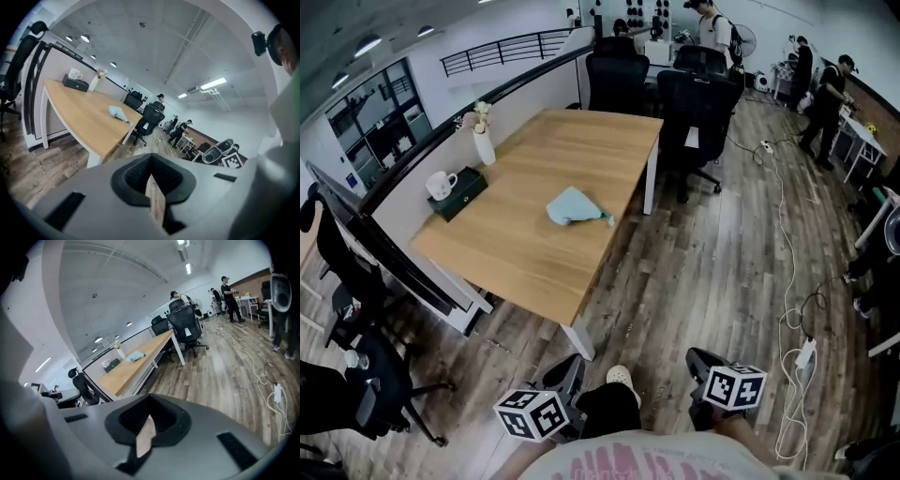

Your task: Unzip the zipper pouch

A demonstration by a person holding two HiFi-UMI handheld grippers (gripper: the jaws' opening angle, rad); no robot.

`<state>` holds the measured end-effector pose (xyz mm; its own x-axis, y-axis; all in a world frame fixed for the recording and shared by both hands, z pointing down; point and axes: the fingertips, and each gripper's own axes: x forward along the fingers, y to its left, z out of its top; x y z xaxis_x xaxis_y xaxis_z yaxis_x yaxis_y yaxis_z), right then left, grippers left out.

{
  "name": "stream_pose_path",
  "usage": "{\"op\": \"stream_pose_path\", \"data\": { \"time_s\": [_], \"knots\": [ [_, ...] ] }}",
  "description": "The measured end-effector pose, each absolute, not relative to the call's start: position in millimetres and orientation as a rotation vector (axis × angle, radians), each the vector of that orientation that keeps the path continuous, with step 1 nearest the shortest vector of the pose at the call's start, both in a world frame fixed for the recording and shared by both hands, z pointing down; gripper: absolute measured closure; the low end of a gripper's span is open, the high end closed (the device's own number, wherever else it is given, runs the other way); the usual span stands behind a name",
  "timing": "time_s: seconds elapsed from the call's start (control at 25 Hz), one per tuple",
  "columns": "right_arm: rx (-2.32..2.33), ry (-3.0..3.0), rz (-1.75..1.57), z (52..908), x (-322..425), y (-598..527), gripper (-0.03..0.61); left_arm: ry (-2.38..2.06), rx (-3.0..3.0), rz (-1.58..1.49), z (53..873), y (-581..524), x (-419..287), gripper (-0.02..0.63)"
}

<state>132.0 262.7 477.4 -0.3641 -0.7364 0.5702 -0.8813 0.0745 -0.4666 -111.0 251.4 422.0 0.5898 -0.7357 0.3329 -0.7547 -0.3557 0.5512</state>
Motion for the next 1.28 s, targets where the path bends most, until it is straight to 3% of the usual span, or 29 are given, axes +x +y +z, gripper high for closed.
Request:
{"op": "stream_pose_path", "data": {
  "time_s": [0.68,1.28],
  "knots": [
    [1.598,-2.223,1.083,442.6,145.0,-8.1,0.58,-1.21,2.157,-0.026,402.5,-10.1,-100.0,0.612],
    [1.226,-2.207,1.171,507.0,116.2,-132.2,0.58,-1.301,2.11,0.098,437.1,-95.4,-93.6,0.612]
  ]
}}
